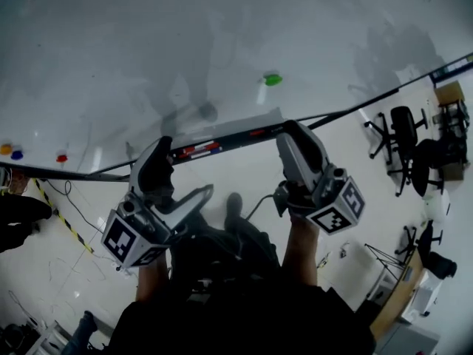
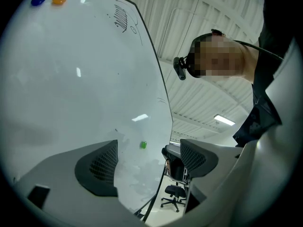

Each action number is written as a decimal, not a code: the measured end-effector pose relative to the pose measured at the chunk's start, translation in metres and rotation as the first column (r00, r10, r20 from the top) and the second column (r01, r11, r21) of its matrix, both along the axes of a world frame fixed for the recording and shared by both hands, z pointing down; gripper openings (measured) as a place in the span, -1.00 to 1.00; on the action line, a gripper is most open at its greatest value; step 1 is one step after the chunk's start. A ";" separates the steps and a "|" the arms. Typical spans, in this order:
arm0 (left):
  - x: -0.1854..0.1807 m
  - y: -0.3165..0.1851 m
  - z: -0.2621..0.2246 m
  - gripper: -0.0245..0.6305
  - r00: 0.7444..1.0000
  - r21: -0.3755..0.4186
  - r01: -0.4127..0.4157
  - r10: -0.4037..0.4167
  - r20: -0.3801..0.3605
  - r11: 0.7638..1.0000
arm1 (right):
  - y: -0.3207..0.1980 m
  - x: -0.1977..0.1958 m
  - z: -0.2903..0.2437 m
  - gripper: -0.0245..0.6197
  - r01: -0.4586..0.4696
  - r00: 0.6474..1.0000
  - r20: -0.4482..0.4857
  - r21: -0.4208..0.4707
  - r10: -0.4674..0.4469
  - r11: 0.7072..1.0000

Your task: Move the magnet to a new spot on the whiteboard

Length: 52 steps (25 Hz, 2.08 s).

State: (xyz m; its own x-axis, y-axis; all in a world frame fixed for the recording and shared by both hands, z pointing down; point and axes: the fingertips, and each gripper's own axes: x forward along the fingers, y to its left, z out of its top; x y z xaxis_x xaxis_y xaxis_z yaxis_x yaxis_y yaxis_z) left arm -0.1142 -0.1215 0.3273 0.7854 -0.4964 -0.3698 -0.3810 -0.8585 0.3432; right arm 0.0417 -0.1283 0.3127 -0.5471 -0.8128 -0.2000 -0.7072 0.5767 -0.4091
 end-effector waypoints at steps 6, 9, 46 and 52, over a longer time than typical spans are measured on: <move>0.003 0.003 0.003 0.32 0.999 0.001 -0.048 0.048 -0.017 0.999 | 0.010 -0.010 0.003 -0.60 0.012 1.000 -0.002 -0.017 -0.012 1.000; 0.005 0.006 -0.004 0.32 0.999 0.020 -0.039 0.039 -0.012 0.999 | 0.014 -0.013 -0.003 -0.64 0.046 0.999 0.003 -0.001 -0.046 0.999; 0.134 0.138 -0.044 0.32 0.946 0.064 0.288 -0.294 0.138 0.956 | 0.135 0.098 -0.043 -0.82 0.500 0.837 0.110 0.243 -0.535 0.831; 0.120 0.137 -0.044 0.32 0.965 0.074 0.235 -0.242 0.102 0.969 | 0.137 0.083 -0.051 -0.83 0.443 0.881 0.050 0.262 -0.471 0.857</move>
State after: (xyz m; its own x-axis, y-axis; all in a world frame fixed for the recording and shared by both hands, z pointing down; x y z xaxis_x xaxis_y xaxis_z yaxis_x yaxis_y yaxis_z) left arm 0.0059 0.0158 0.2836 0.6844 -0.6531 -0.3240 -0.6092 -0.7565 0.2379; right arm 0.1249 0.0090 0.2618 -0.8090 -0.3975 -0.4331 -0.2994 0.9126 -0.2784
